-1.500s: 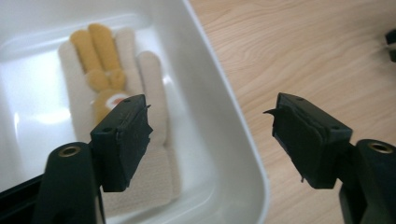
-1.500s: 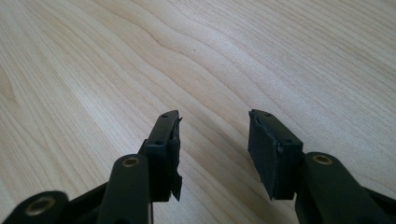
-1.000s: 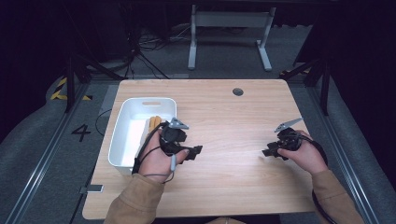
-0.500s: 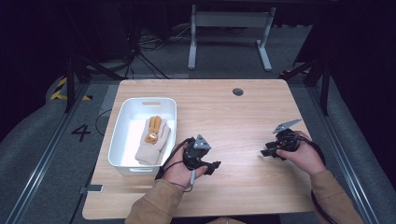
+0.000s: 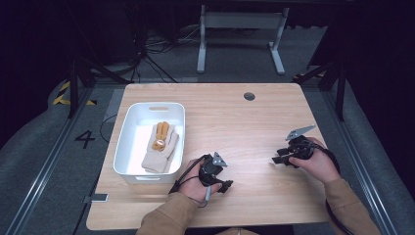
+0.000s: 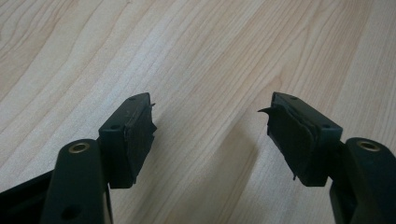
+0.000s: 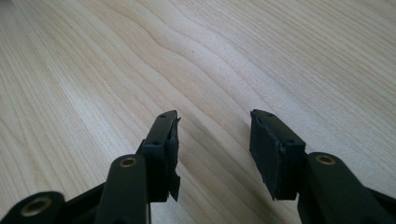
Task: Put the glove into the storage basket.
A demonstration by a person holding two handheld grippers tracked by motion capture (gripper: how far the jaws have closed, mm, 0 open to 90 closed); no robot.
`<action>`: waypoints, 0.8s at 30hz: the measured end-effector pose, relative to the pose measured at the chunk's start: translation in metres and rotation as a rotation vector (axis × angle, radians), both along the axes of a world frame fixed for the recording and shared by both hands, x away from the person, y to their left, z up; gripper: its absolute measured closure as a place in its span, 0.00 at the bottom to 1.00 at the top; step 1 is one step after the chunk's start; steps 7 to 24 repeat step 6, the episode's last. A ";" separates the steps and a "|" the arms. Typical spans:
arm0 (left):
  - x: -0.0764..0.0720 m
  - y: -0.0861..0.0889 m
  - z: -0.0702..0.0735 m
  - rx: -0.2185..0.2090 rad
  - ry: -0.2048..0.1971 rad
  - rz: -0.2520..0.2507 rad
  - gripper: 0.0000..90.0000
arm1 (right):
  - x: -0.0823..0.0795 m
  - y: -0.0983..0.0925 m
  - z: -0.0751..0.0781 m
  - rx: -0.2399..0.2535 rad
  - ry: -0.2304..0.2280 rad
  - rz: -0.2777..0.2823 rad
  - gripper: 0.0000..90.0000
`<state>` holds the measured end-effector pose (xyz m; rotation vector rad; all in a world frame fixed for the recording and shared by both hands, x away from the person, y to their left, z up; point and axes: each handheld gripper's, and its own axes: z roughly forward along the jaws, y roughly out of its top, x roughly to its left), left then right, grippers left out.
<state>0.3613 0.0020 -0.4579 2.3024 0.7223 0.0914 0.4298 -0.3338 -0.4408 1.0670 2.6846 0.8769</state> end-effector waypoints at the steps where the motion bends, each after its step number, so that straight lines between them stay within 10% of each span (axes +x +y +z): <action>1: 0.000 0.000 0.000 0.006 -0.003 -0.004 0.35 | 0.000 0.000 0.000 0.001 -0.001 0.000 0.59; 24: -0.002 -0.002 -0.001 0.012 -0.013 -0.012 0.33 | 0.000 0.001 0.001 0.010 -0.014 0.000 0.59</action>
